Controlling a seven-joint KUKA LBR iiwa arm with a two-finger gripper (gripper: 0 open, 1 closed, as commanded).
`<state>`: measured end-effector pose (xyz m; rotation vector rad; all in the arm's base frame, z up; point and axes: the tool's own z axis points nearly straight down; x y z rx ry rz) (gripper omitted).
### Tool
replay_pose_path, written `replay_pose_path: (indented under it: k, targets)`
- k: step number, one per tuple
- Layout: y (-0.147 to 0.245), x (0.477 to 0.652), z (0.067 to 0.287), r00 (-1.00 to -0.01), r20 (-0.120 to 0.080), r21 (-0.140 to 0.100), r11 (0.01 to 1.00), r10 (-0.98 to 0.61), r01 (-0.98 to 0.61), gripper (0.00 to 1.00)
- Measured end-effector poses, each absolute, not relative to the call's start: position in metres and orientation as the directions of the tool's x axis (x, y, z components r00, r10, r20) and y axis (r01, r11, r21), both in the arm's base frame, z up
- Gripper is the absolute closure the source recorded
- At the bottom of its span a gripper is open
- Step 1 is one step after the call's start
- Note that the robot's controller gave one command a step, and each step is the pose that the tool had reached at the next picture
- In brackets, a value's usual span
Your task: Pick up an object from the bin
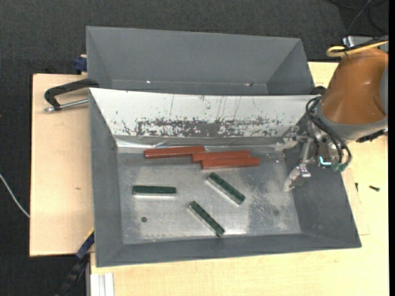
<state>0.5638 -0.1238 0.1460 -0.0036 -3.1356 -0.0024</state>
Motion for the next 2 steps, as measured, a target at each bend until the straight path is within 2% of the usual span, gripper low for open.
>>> replay_pose_path:
  k: [1, 2]
  targets:
    - [-0.123, 0.566, 0.15, -1.0, -0.002, 0.0, 1.0, 0.0, 0.0, 0.0]
    - [-0.09, 0.587, 0.103, -0.999, -0.009, -0.002, 0.999, -0.043, -0.043, 0.0]
